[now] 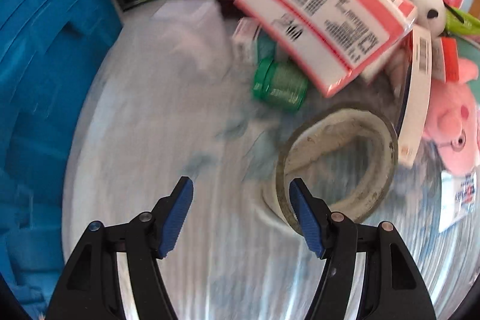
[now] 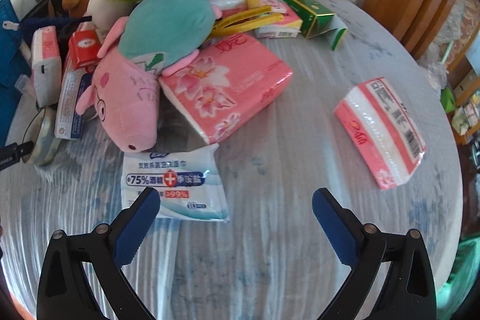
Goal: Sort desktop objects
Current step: 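Move both tools back over the pile toward the tape roll and wipes, then grasp the tape roll with left while right grasps the wet-wipe packet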
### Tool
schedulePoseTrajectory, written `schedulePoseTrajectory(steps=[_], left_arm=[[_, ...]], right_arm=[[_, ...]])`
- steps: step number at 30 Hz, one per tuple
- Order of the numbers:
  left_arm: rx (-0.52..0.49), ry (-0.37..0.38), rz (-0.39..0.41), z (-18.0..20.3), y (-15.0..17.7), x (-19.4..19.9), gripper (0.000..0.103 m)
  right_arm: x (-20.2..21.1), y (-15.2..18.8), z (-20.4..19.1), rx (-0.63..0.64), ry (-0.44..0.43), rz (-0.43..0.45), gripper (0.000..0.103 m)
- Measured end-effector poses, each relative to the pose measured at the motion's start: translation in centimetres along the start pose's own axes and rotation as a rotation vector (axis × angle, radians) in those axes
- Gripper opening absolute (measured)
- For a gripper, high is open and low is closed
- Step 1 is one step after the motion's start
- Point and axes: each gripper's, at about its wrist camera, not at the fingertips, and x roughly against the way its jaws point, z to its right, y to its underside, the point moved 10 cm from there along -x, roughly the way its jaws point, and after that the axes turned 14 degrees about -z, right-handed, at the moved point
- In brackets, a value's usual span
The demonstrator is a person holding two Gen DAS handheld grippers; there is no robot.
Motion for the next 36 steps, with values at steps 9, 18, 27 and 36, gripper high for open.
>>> schedulePoseTrajectory(steps=[9, 18, 27, 36], left_arm=[[-0.041, 0.061, 0.076, 1.3, 3.1, 4.6, 0.066], [-0.187, 0.055, 0.050, 5.7, 0.7, 2.4, 0.079], [-0.179, 0.047, 0.018, 5.8, -0.2, 0.1, 0.081], [-0.090, 0.046, 0.023, 4.1, 1.1, 0.1, 0.080]], right_arm=[[0.7, 0.6, -2.1, 0.049, -0.041, 0.011, 0.103], [-0.7, 1.3, -2.2, 0.055, -0.039, -0.027, 0.103], [-3.2, 0.2, -3.9, 0.065, -0.057, -0.076, 0.103], [-5.7, -0.8, -5.1, 0.064, -0.128, -0.105, 0.103]])
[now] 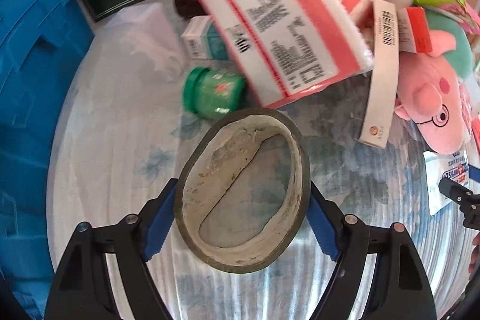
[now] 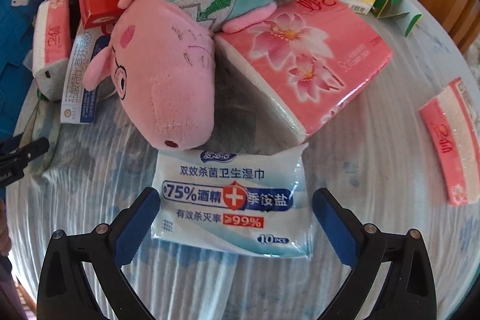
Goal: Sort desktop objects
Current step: 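Grasp the tape roll with left while right grasps the wet-wipe packet, then lift and carry the tape roll and wet-wipe packet over the blue crate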
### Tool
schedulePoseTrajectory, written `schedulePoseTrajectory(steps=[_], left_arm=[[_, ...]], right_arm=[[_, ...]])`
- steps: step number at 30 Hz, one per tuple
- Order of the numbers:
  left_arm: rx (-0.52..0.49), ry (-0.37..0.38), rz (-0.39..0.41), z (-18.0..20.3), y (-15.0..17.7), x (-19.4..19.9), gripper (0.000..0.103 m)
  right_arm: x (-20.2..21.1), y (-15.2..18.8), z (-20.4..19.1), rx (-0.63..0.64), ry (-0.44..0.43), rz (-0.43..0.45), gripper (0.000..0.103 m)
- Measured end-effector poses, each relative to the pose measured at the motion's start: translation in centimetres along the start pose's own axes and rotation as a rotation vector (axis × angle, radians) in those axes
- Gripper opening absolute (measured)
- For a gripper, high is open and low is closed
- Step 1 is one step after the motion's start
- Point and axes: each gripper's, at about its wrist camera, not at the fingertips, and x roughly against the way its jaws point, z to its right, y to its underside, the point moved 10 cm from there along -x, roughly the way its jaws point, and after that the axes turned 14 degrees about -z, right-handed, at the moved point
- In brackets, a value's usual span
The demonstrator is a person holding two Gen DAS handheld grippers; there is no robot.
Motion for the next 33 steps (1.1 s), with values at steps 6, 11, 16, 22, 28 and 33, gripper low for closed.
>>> schedulePoseTrajectory(steps=[6, 11, 16, 22, 28, 33], left_arm=[[0.042, 0.004, 0.004, -0.5, 1.5, 0.4, 0.077], [0.048, 0.005, 0.053, -0.5, 3.0, 2.7, 0.077], [0.049, 0.017, 0.132, -0.5, 4.6, 6.7, 0.077], [0.046, 0.030, 0.235, -2.2, 4.6, 10.8, 0.077], [0.058, 0.028, 0.319, -3.7, 6.4, 14.5, 0.076], [0.063, 0.017, 0.403, -5.0, 8.3, 18.8, 0.076]], right_arm=[[1.0, 0.6, -1.0, 0.032, 0.049, 0.032, 0.082], [3.9, 1.1, -0.7, 0.025, 0.037, 0.091, 0.044], [7.6, 2.6, -1.7, 0.051, 0.012, 0.166, 0.022], [10.1, 3.9, -4.5, 0.123, 0.024, 0.224, 0.013], [13.7, 4.3, -8.3, 0.167, 0.036, 0.318, 0.012], [19.0, 5.3, -11.7, 0.212, 0.034, 0.439, 0.012]])
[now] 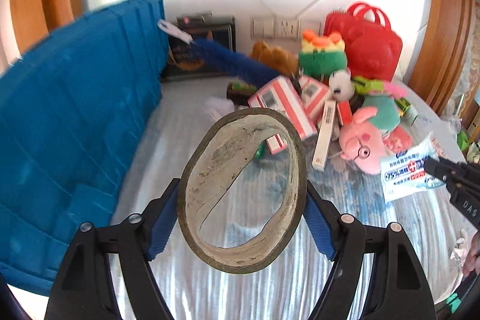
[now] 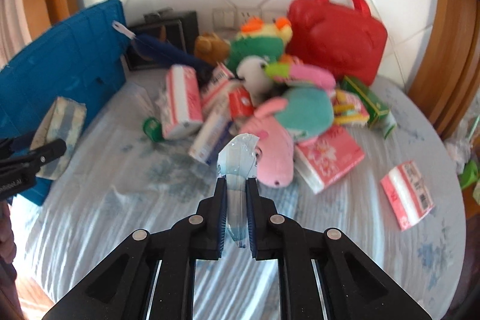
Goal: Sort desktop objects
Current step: 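Lift and carry the tape roll and wet-wipe packet over the blue crate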
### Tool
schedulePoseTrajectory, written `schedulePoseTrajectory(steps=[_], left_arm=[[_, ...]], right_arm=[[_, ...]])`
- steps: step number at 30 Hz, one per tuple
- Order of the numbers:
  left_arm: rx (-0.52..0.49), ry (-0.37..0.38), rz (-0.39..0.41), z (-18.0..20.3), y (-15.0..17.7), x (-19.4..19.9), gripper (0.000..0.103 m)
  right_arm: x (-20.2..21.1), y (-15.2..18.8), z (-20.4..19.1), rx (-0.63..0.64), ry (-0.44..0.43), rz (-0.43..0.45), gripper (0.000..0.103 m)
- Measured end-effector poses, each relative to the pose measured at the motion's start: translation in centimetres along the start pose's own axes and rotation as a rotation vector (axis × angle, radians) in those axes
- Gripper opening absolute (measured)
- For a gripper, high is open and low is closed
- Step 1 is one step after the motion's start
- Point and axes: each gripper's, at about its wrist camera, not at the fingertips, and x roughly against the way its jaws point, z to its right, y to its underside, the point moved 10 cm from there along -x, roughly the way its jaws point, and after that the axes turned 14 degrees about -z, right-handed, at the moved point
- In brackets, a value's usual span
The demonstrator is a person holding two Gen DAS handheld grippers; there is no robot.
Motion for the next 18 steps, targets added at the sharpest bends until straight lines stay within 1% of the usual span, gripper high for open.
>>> schedulePoseTrajectory(steps=[6, 8, 12, 18], left_arm=[[0.020, -0.014, 0.130, -2.7, -1.1, 5.8, 0.076], [0.030, -0.023, 0.180, -4.2, -1.6, 8.0, 0.076], [0.046, -0.054, 0.268, -7.0, -2.6, 11.7, 0.076], [0.068, -0.110, 0.366, -12.3, -4.0, 16.3, 0.076]], right_arm=[[6.4, -3.4, -5.2, 0.069, -0.001, 0.164, 0.012], [8.8, -4.6, -7.8, 0.099, -0.017, 0.227, 0.012], [12.5, -6.7, -12.9, 0.160, -0.046, 0.326, 0.012], [16.2, -9.6, -20.4, 0.243, -0.098, 0.428, 0.012]])
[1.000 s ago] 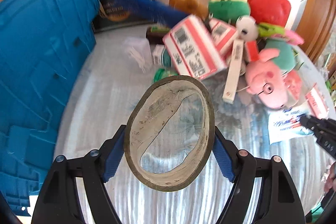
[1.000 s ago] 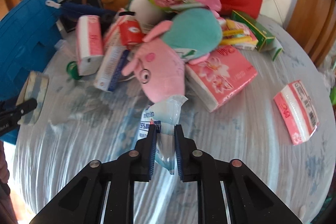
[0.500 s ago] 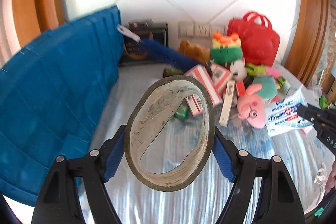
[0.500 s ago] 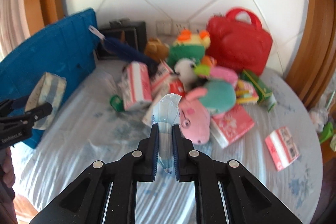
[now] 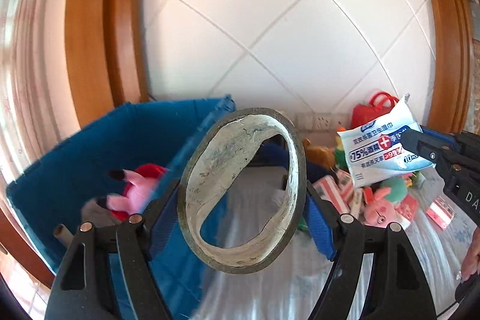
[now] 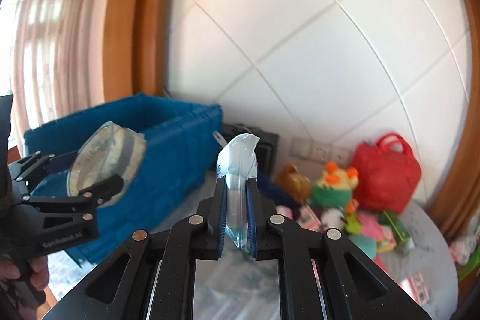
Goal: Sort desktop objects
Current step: 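Lift and carry the tape roll and wet-wipe packet over the blue crate, then open both grippers to drop the tape roll and packet into the crate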
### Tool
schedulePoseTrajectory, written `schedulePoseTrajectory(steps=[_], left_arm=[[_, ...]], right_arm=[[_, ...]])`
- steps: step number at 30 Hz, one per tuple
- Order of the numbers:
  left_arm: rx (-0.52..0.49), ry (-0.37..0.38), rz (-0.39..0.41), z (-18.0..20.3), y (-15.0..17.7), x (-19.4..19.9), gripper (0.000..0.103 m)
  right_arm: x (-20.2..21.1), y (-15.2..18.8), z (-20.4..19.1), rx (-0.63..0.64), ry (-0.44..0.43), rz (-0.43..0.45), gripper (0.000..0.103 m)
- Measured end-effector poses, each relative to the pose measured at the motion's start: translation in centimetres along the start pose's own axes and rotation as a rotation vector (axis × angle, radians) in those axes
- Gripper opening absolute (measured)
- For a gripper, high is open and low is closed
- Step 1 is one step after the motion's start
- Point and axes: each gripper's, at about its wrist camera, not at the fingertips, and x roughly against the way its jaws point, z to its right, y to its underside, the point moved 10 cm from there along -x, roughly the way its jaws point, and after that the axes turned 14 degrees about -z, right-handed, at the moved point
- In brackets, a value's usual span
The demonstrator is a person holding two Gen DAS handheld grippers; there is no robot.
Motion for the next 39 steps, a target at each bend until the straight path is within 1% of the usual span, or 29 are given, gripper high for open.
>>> schedulePoseTrajectory(steps=[3, 6, 10, 15, 18, 20, 22, 26, 29, 33, 35, 37, 39], left_arm=[[0.023, -0.028, 0.037, -3.5, -1.1, 1.0, 0.076], [0.050, -0.065, 0.063, -7.3, -2.1, 1.6, 0.076], [0.086, -0.113, 0.067, -12.8, -2.6, 1.4, 0.076], [0.141, -0.166, 0.026, -20.1, -2.0, -0.7, 0.076], [0.164, -0.185, -0.011, -23.5, -1.6, -2.5, 0.076], [0.173, -0.193, -0.037, -25.1, -1.2, -3.4, 0.076], [0.186, -0.195, -0.061, -26.3, -0.5, -4.1, 0.076], [0.208, -0.178, -0.093, -27.7, 0.2, -5.5, 0.076], [0.229, -0.154, -0.100, -28.4, 0.4, -6.0, 0.077], [0.250, -0.158, -0.097, -29.1, 0.4, -6.0, 0.079], [0.249, -0.161, -0.094, -29.8, 0.2, -6.0, 0.082], [0.248, -0.171, -0.090, -29.7, 0.3, -5.6, 0.083], [0.251, -0.170, -0.090, -29.6, 0.6, -5.4, 0.084]], right_arm=[[-0.1, -2.7, -4.0, 0.035, -0.034, 0.044, 0.012], [-0.7, -4.6, -7.5, 0.061, -0.068, 0.068, 0.012], [-2.1, -7.3, -12.9, 0.100, -0.114, 0.087, 0.012], [-4.1, -9.5, -19.4, 0.149, -0.146, 0.089, 0.012], [-5.4, -10.0, -22.6, 0.176, -0.150, 0.074, 0.012], [-6.5, -9.9, -24.1, 0.194, -0.150, 0.055, 0.012], [-7.5, -9.9, -25.6, 0.217, -0.142, 0.035, 0.012], [-9.0, -9.3, -27.2, 0.247, -0.128, -0.001, 0.012], [-9.7, -9.2, -27.7, 0.260, -0.114, -0.015, 0.012], [-10.4, -9.3, -28.2, 0.270, -0.088, -0.022, 0.013], [-10.6, -9.5, -28.3, 0.270, -0.070, -0.023, 0.018], [-10.9, -9.5, -28.2, 0.268, -0.063, -0.028, 0.021], [-10.9, -9.4, -28.0, 0.262, -0.056, -0.031, 0.031]])
